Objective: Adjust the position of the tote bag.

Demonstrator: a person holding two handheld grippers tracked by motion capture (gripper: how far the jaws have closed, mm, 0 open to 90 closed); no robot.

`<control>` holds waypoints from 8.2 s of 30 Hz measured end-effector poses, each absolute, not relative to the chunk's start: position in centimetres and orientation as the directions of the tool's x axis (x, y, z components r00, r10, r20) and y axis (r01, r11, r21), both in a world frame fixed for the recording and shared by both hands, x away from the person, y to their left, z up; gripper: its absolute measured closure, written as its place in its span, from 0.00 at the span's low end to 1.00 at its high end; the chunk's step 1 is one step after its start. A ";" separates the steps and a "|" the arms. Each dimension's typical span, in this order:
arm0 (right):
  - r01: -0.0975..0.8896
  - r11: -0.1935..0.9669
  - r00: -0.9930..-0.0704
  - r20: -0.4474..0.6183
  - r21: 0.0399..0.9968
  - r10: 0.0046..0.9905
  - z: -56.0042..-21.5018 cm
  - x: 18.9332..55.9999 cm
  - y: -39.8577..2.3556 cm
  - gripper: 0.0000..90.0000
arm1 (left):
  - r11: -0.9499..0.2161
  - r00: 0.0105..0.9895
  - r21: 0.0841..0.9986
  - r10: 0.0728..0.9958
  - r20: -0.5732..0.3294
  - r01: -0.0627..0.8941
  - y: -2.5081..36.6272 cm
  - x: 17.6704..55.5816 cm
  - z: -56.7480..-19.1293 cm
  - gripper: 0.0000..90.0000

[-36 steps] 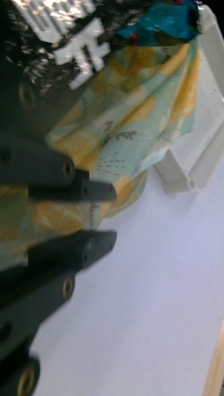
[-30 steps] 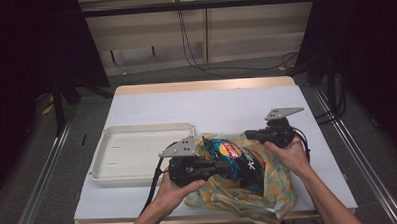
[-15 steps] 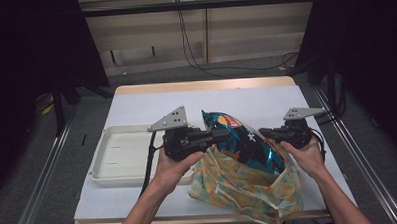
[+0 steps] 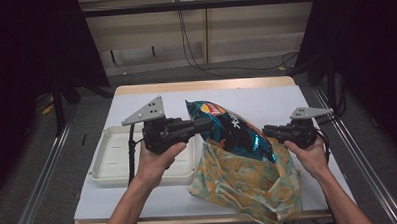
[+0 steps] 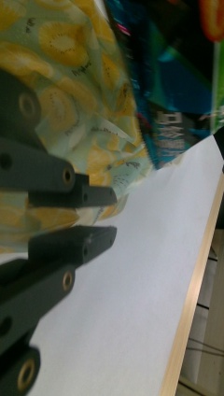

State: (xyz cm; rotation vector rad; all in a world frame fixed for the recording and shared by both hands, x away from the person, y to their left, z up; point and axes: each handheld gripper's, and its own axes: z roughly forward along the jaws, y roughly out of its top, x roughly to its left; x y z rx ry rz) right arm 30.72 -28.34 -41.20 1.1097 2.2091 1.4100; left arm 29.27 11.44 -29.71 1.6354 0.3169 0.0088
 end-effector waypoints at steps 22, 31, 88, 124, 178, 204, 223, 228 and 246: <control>0.395 0.153 -0.650 0.158 0.906 0.743 -38.2 24.2 -28.5 0.48 | -0.066 0.919 0.973 0.348 -0.184 0.219 17.5 31.1 -28.1 0.99; 0.389 0.144 -0.644 0.157 0.910 0.749 -38.4 22.2 -28.6 0.47 | -0.101 0.891 0.965 0.417 -0.181 0.244 20.2 32.2 -28.1 0.99; 0.359 0.085 -0.643 0.181 0.929 0.745 -38.9 18.7 -27.6 0.31 | -0.389 0.863 0.814 0.439 -0.249 0.432 26.4 36.8 -34.3 0.98; 0.364 0.094 -0.649 0.180 0.927 0.739 -39.1 18.9 -27.6 0.30 | -0.212 0.591 0.767 0.765 -0.256 0.606 31.6 41.0 -37.9 0.76; 0.369 0.102 -0.654 0.180 0.924 0.735 -39.4 18.9 -27.3 0.30 | -0.440 0.801 0.716 0.529 -0.281 0.542 20.2 33.5 -43.4 1.00; 0.372 0.100 -0.653 0.184 0.923 0.734 -39.4 18.8 -27.4 0.30 | -0.423 0.714 0.631 0.624 -0.317 0.650 25.3 33.6 -45.0 1.00; 0.370 0.105 -0.654 0.179 0.923 0.735 -39.4 18.8 -27.2 0.30 | -0.170 0.652 0.779 0.667 -0.360 0.604 31.7 33.4 -42.1 0.82; 0.369 0.108 -0.656 0.176 0.923 0.734 -39.4 18.9 -27.3 0.30 | -0.110 0.590 0.782 0.722 -0.362 0.613 34.4 34.4 -42.0 0.79; 0.373 0.113 -0.658 0.177 0.921 0.732 -39.5 19.0 -27.2 0.31 | -0.076 0.464 0.736 0.818 -0.339 0.672 35.5 37.4 -42.3 0.32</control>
